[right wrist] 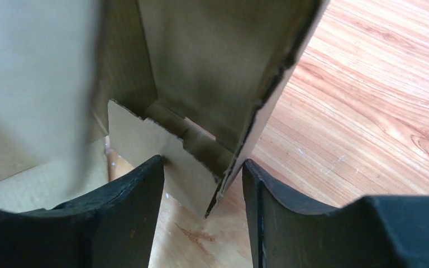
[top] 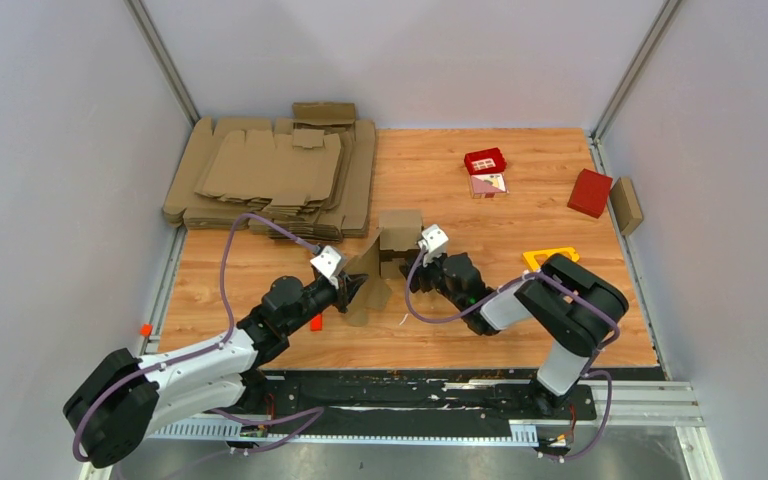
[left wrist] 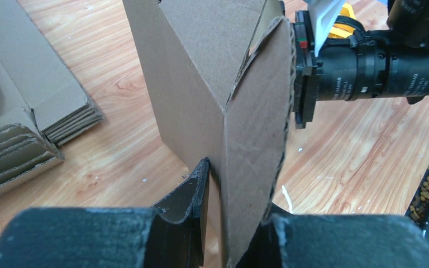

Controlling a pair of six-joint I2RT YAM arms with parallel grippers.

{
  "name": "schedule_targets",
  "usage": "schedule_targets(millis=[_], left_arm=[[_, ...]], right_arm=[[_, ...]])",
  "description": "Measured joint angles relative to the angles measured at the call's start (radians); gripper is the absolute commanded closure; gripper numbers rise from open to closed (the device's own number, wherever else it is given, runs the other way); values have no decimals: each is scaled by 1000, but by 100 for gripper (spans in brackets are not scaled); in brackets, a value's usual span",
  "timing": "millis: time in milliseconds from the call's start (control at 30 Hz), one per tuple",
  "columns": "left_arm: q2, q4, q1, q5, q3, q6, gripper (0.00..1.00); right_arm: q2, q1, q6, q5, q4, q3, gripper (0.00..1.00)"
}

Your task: Fold the paper box

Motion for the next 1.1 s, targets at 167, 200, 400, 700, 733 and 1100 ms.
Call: schedule_targets(millis=[167,200,400,700,733,1100], left_arm=[[2,2,0,1,0,0,78],[4,2,0,1,0,0,79],[16,7,0,10,0,0,78],[31,10,0,22,0,-1,78],[32,10,0,23,0,-1,78],[32,4,0,20,0,-1,78]], right_arm=[[72,2,10,57,61,10,49],[86,3,13,66,75,13,49],[160,4,27,100,155,32,49],[209,51,27,206,142,83,43],[214,56,28,217,138,86,42],[210,80,61,313,85,109,34]])
